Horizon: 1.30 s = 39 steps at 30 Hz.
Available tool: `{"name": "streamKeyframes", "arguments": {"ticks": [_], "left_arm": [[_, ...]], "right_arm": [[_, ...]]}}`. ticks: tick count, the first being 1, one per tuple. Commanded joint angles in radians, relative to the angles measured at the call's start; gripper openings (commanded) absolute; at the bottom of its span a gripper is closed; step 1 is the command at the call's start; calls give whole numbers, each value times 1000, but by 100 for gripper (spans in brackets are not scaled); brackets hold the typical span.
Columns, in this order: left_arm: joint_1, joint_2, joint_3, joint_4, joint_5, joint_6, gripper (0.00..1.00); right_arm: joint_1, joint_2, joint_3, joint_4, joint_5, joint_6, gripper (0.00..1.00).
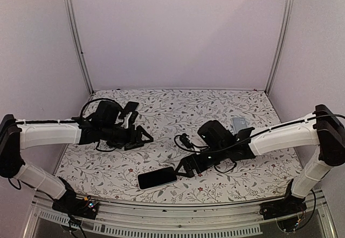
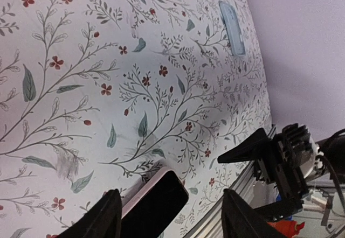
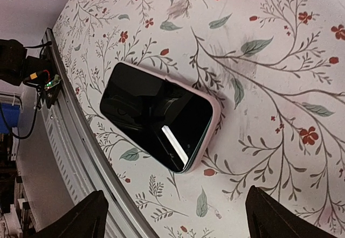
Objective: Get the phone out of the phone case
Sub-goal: Pick up the phone with the phone case from the center of the board.
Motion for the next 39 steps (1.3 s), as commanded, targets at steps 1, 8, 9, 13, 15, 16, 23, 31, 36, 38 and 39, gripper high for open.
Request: {"name": "streamKeyframes", "arguments": {"ticks": [1, 8, 9, 13, 15, 16, 23, 31, 36, 38, 39], "left_arm": [[-94, -4, -1, -231, -39, 157, 71], [-221, 87, 88, -394, -145, 340, 95], [-234, 102, 106, -420, -171, 367, 97], [-272, 138, 152, -479, -227, 433, 99], [-281, 139, 162, -484, -228, 454, 99], [-285, 141, 167, -492, -231, 466, 99], [-342, 187, 234, -551, -259, 576, 99], [-406, 272, 273, -568, -291, 639, 99], [-435, 341, 295, -588, -353, 685, 99], [-440, 367, 308, -590, -375, 701, 99], [-441, 375, 316, -592, -376, 710, 99]], "right_arm": [[5, -26, -91, 111, -179, 91, 92], [-3, -65, -180, 159, -133, 180, 92], [-10, -96, -195, 159, -116, 188, 93], [-51, -206, -292, 190, -93, 239, 94], [-69, -259, -344, 219, -94, 264, 95], [-76, -291, -364, 225, -93, 274, 95], [-143, -401, -470, 294, -133, 301, 96], [-161, -441, -495, 317, -142, 293, 97], [-166, -452, -512, 334, -131, 299, 97], [-168, -461, -516, 340, -121, 303, 97], [-169, -463, -517, 343, -119, 306, 97]]}}
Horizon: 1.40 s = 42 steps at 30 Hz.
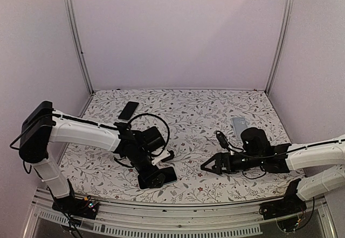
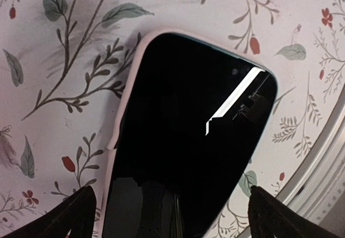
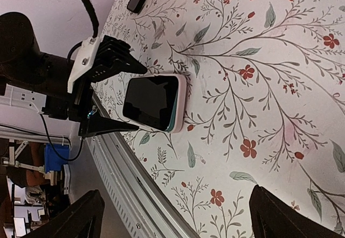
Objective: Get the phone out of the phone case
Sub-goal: Pick up the phone with the phone case from the center of the board.
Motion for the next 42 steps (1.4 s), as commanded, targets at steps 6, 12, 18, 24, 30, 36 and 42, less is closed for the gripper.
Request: {"name": "streamKeyframes", "arguments": {"ticks": [6, 12, 18, 24, 30, 36, 42], "left_arm": [[-29, 85, 62, -27, -92, 83, 99], [-59, 112, 59, -19, -73, 91, 99], [-72, 135, 46, -6, -107, 86, 99], [-70, 179, 50, 34, -119, 62, 99], [-70, 181, 49, 103, -107, 47, 81], [-67, 182, 64, 180, -73, 24, 58], [-10, 140, 91, 265, 11, -33, 52]], "right_arm": [[-10, -51, -34, 47, 27, 29, 97], [-15, -54, -37, 47, 31, 36, 97], [-22, -34, -27, 49, 20, 28, 97], [-29, -25, -14, 51, 26, 24, 97], [-55, -31, -11, 62, 16, 37, 96], [-98, 6, 6, 113, -41, 55, 96], [-107, 77, 55, 157, -82, 67, 95]]}}
